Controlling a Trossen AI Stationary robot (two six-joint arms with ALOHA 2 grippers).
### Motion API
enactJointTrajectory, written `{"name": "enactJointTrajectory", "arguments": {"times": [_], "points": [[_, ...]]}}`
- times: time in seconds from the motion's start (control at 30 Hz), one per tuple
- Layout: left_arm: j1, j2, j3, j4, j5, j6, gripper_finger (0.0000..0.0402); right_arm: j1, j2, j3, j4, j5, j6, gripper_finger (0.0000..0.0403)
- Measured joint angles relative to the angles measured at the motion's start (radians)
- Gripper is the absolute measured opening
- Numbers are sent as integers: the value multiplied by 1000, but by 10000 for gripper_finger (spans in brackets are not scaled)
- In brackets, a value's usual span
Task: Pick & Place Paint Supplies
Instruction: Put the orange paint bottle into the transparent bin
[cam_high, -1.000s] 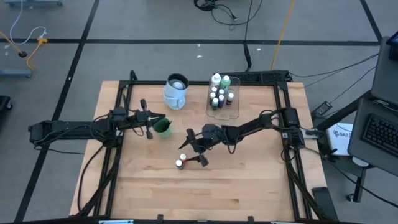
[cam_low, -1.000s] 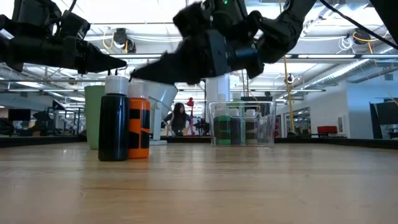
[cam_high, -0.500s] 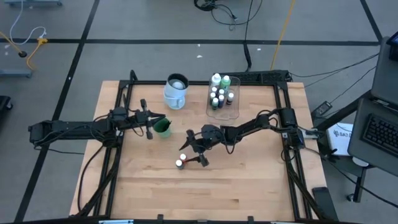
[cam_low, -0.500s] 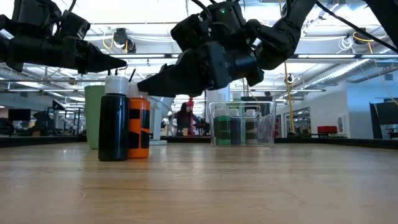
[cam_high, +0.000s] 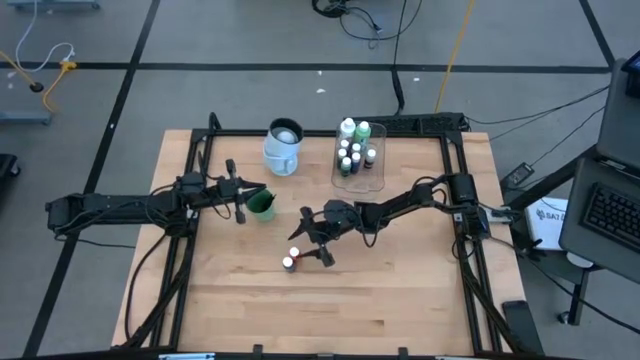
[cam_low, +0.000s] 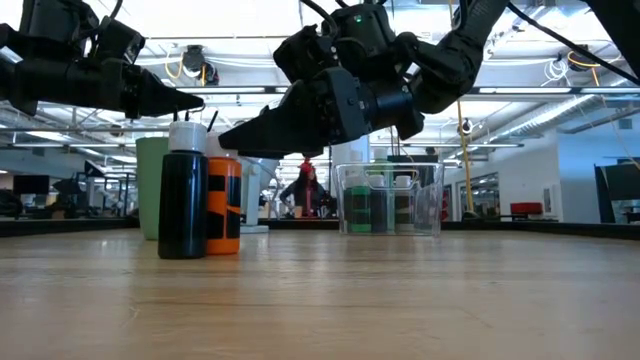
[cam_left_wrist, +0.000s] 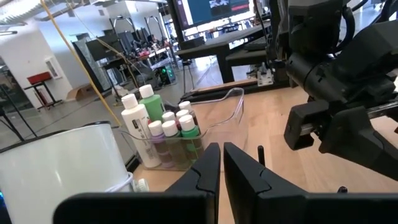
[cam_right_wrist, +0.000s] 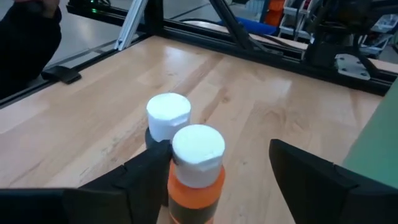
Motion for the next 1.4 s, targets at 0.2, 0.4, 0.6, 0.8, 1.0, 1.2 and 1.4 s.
{"name": "enactJointTrajectory", "arguments": {"times": [0.2, 0.4, 0.6, 0.8, 1.0, 1.2, 1.4], "points": [[0, 0, 0, 0, 0, 4, 26, 0, 0, 0, 0, 0, 0, 241], [0, 0, 0, 0, 0, 5, 26, 1, 0, 0, -12, -1, 0, 224], [0, 0, 0, 0, 0, 4, 26, 7, 0, 0, -16, -57, -18, 212], [0, 0, 0, 0, 0, 2, 26, 6, 0, 0, -21, -50, -21, 193], [0, 0, 0, 0, 0, 2, 26, 4, 0, 0, -8, -46, 3, 152], [0, 0, 0, -7, 0, 5, 26, 2, 0, 0, -8, -47, 2, 104], [0, 0, 0, -10, 0, 6, 26, 2, -5, 0, -11, -48, 4, 104]]}}
